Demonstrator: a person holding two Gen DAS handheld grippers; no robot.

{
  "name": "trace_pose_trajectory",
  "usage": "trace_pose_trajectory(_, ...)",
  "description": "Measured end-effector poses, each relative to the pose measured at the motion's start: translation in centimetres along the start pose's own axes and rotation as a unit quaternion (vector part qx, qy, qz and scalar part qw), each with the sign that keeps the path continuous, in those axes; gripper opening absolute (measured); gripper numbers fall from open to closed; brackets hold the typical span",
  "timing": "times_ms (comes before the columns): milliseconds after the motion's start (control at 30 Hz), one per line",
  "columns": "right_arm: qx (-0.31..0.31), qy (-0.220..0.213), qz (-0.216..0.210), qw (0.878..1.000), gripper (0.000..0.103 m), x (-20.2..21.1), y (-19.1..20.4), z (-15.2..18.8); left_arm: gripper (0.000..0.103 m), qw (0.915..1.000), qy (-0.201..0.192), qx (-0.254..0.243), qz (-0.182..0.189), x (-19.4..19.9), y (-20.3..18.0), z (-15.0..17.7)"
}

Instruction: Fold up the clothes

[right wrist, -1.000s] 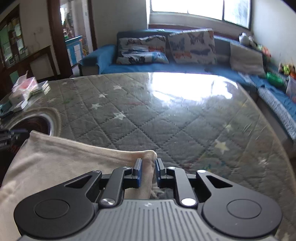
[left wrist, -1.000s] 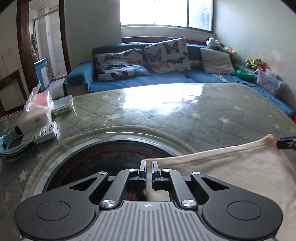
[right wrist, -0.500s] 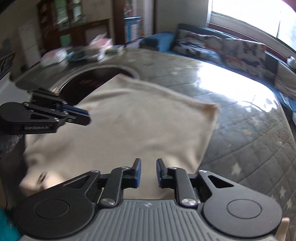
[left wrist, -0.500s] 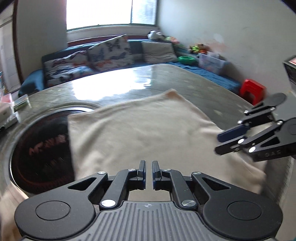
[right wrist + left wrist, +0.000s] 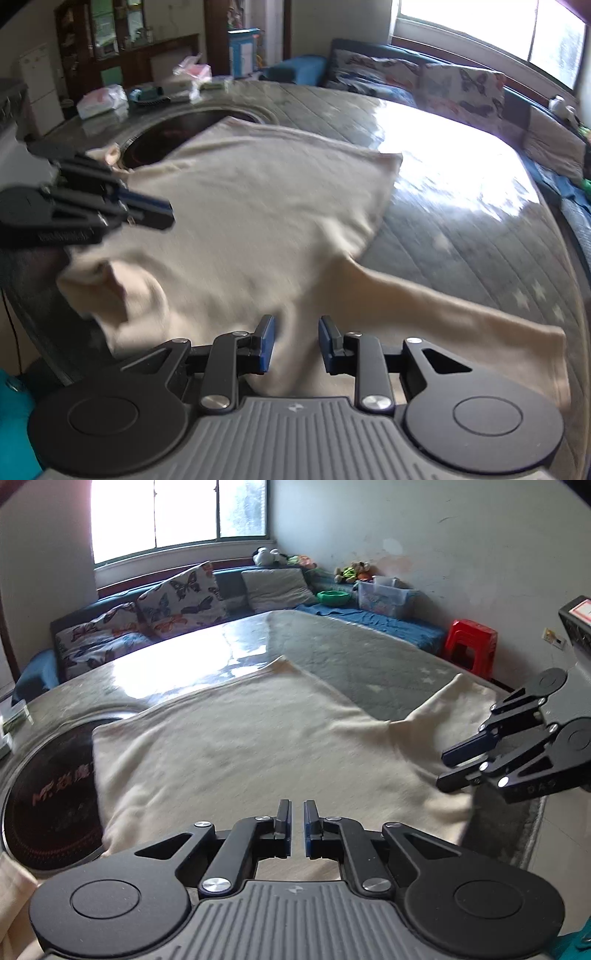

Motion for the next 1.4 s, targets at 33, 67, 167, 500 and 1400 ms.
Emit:
trace_pose_trajectory(33,-0.001,0.0,0.005,1.0,0.025,0.2,-0.3,0.4,0.007,1.0,-0.001,-0.005,0.005,-0.1,-0.6,-0.2)
trace_pose_trajectory(67,-0.004,-0.001,0.009,1.0,0.025,0.3,-0.5,0.7,0.007,0.9999,-0.002,-0.011,0.011,-0.3,-1.3,-0.5)
trace_pose_trajectory(167,-0.022,-0.005,0.017,1.0,0.027,1.1,-1.4,1.3,0.008,0.9993,-0.005,-0.021,0.03,-0.6,-3.1,-0.9)
trace_pose_trajectory(500,-0.16,-0.032,0.105,0.981,0.028,3.3,-10.1,3.7,0.008,0.996,0.005,-0.049,0.075,-2.1,-7.7,-0.7)
trace_pose_trajectory(1400,-0.34,-0.106,0.235,0.904,0.004,3.8,-21.4,6.5,0.014,0.9955,0.021,-0.052,0.077,-2.6,-8.7,-0.6)
Point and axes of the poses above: each gripper's, at about its wrist camera, not at the fingertips, and x roughly against the way its jaws point, y to its left, z to its underside, the point moved 7 cm from there along -x, roughly the way its jaws point, and after that the axes turned 3 degrees about -x, right-handed, at the moved point
